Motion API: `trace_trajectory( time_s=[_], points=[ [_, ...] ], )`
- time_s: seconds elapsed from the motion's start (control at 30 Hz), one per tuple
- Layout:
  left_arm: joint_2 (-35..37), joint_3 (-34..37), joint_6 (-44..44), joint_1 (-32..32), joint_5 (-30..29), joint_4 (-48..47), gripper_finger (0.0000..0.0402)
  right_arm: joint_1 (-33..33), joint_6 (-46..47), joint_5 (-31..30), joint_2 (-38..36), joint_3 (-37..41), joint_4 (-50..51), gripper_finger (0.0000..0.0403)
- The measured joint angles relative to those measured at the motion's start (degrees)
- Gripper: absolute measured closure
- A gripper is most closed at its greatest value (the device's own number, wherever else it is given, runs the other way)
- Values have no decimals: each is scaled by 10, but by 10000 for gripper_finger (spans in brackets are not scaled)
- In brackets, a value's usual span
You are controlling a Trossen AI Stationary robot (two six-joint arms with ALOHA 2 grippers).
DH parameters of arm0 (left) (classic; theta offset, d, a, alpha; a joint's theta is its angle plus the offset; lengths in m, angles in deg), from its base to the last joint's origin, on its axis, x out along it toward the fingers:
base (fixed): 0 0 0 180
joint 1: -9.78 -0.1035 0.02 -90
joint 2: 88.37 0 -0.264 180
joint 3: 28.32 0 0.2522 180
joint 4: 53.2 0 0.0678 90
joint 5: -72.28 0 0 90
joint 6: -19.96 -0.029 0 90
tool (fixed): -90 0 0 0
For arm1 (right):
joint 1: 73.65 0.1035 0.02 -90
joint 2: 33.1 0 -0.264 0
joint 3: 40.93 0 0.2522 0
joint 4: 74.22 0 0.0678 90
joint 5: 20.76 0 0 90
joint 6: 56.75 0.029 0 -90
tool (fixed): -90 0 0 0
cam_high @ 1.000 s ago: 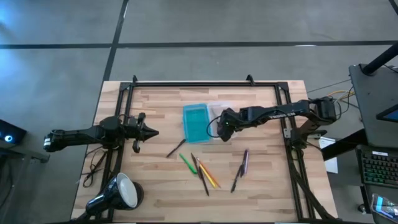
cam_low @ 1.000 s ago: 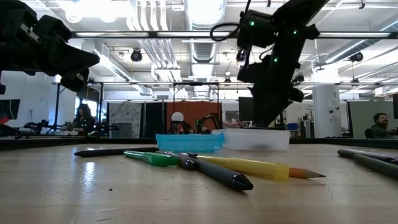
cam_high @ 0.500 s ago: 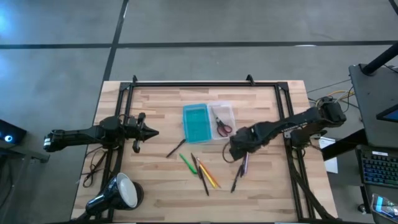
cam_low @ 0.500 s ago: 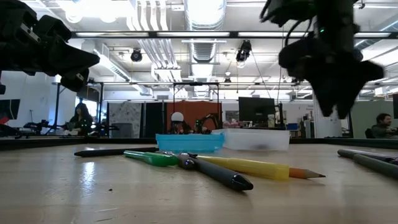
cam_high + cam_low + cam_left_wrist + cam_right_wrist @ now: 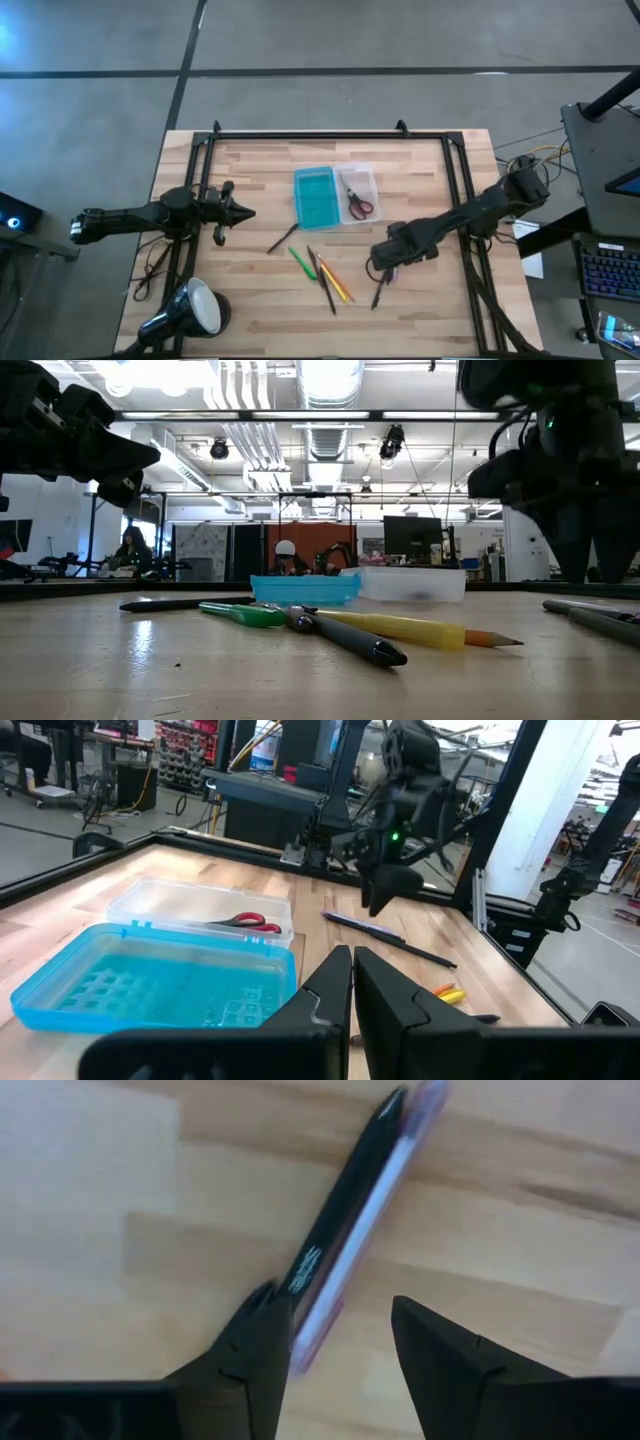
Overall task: Pick & place school supplies into a supply box
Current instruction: Put the purple pen into the blue supply box
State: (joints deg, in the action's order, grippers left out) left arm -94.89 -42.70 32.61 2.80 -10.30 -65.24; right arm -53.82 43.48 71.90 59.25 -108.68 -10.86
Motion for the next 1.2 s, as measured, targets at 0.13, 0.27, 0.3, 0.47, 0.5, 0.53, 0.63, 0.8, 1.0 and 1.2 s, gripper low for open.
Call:
trace_trajectory(
  time_s=[0.13, 0.27, 0.3, 0.47, 0.5, 0.53, 0.63, 0.8, 1.0, 1.2],
  points=[
    [0, 0, 0, 0, 0, 0, 401, 5, 2, 2, 27, 1, -1, 260],
    [0, 0, 0, 0, 0, 0, 401, 4, 3, 4, 53, 1, -7, 277],
    [0, 0, 0, 0, 0, 0, 401, 4, 3, 4, 59, 1, -6, 281],
    [0, 0, 0, 0, 0, 1, 401, 4, 3, 1, 69, 0, -8, 296],
    [0, 0, 0, 0, 0, 1, 401, 4, 2, 0, 70, 0, -8, 299],
    [0, 0, 0, 0, 0, 1, 401, 4, 2, -3, 71, 2, -8, 302],
    [0, 0, 0, 0, 0, 1, 401, 4, -7, -10, 72, 8, -12, 314],
    [0, 0, 0, 0, 0, 1, 401, 4, -39, -12, 77, 14, -21, 358],
    [0, 0, 0, 0, 0, 1, 401, 5, -41, -34, 51, 17, -4, 383],
    [0, 0, 0, 0, 0, 1, 401, 4, 6, -123, -9, -7, 33, 384]
  ],
)
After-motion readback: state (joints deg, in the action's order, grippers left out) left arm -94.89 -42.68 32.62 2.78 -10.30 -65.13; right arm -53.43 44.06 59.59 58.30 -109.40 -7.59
